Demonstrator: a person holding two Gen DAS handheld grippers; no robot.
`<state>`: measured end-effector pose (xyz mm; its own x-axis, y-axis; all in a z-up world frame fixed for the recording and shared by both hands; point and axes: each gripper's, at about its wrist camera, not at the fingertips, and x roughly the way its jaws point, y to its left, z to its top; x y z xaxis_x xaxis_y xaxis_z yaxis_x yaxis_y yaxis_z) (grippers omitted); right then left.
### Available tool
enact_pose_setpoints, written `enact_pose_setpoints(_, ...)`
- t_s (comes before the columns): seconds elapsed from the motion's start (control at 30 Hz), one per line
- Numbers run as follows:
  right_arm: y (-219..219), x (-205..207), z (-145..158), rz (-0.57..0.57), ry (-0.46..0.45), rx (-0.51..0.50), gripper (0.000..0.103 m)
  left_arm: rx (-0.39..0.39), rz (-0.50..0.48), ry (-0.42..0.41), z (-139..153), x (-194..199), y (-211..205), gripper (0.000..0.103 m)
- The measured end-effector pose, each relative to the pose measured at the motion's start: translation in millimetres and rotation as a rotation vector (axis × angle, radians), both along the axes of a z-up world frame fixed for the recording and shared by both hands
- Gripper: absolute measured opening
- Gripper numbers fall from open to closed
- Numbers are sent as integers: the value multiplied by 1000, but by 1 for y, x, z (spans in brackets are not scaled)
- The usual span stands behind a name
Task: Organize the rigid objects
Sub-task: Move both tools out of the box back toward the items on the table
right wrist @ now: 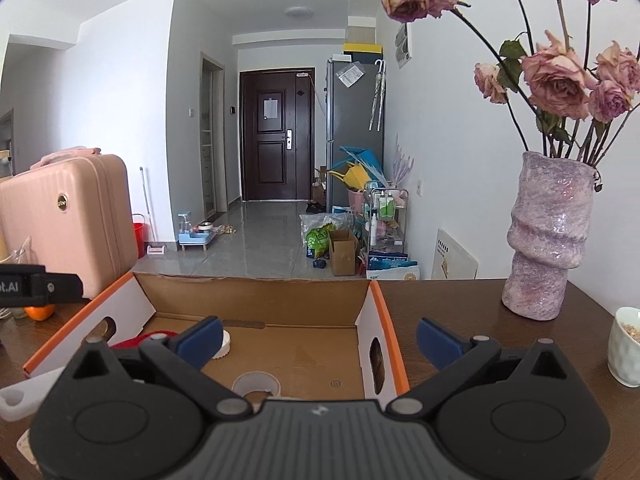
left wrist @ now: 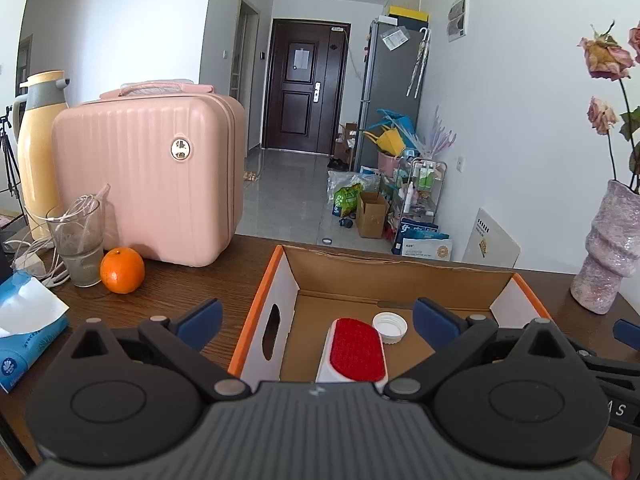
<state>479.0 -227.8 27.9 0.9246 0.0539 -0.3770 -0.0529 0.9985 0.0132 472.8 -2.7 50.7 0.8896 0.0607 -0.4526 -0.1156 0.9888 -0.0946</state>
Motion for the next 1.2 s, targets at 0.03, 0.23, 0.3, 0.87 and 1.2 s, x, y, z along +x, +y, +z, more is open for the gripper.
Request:
enact_pose_setpoints(0.03, -1, -5, 0, -2, -2, 0, 103, 4, 0, -5, 1, -4, 0, 103)
enact_pose_setpoints(0.23, -7, -32, 0, -11, -9, 10, 103, 18, 0, -31, 0, -31, 4, 103)
enact_pose_setpoints(0.3, -9, -41, 0, -22, -18, 11, 103, 24, 1, -34, 0, -40, 6, 103)
enact_pose_setpoints(0.87, -12, -122, -11, -29, -44, 9, 103, 46, 25, -39, -13, -105, 25, 103)
enact_pose_setpoints(1.2, -9, -153, -24, -11, -21, 6, 103, 55, 8, -19, -24, -132, 24, 103)
